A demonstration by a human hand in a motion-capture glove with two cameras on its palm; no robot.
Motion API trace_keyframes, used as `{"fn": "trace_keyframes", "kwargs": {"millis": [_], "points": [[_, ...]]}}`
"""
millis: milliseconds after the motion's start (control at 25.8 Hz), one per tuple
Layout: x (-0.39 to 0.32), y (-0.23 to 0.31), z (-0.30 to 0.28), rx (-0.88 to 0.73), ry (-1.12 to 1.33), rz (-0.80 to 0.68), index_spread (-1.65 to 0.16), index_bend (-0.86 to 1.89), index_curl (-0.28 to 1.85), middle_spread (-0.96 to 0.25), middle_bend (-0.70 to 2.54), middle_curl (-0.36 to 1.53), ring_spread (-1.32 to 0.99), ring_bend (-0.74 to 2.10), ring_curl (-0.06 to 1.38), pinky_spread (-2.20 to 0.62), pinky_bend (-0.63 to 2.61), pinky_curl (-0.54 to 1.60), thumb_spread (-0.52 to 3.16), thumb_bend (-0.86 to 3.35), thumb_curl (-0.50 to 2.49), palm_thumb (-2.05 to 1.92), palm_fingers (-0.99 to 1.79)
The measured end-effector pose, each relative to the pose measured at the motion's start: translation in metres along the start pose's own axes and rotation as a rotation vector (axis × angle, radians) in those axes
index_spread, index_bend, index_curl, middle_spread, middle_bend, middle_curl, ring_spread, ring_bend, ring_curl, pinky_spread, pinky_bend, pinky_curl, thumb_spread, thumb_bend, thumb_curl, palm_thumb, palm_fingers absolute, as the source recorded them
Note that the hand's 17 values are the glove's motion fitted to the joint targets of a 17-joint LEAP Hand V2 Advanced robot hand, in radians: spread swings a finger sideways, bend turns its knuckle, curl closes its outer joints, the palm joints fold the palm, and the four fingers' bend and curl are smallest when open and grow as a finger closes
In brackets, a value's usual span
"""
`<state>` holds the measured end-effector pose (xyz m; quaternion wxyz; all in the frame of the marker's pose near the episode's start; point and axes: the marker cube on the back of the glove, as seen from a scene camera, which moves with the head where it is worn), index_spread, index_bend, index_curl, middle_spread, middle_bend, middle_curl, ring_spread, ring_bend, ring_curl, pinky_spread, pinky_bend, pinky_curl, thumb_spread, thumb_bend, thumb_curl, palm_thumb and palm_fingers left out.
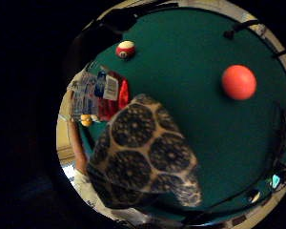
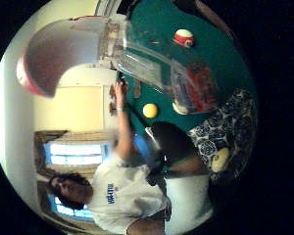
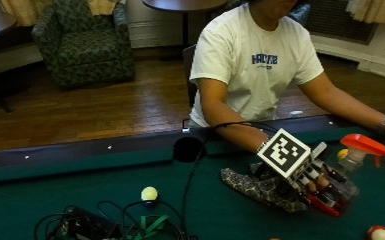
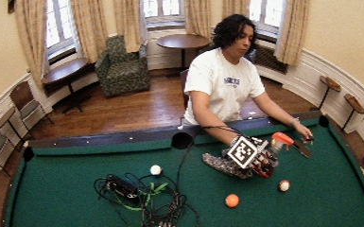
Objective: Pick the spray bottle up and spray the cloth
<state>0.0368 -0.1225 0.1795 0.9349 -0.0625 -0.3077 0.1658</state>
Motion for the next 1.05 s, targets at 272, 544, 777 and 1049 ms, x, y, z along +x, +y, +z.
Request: {"fn": "trace_keyframes", "kwargs": {"millis": [272,544,777,1049], "points": [[0.003,0.027,-0.035,0.039,0.309,-0.007,-0.45,0.1,0.36,-0.12,0.17,0.38,-0.07,0.35,0.35,0.24,0.41,0.39,0.99,-0.07,0.51,0.48,0.28],[-0.012,0.043,-0.064,0.086,0.499,-0.073,-0.47,0.14,0.33,-0.12,0.18,0.36,-0.07,0.35,0.34,0.25,0.38,0.37,1.01,-0.04,0.46,0.44,0.3],[-0.019,0.055,-0.073,0.07,0.535,-0.088,-0.49,0.17,0.33,-0.13,0.17,0.35,-0.06,0.28,0.32,0.25,0.39,0.37,1.01,-0.04,0.42,0.42,0.25],[-0.02,0.062,-0.075,0.039,0.531,-0.076,-0.5,0.15,0.31,-0.12,0.15,0.32,-0.07,0.26,0.31,0.26,0.43,0.38,0.99,-0.04,0.39,0.39,0.21]]}}
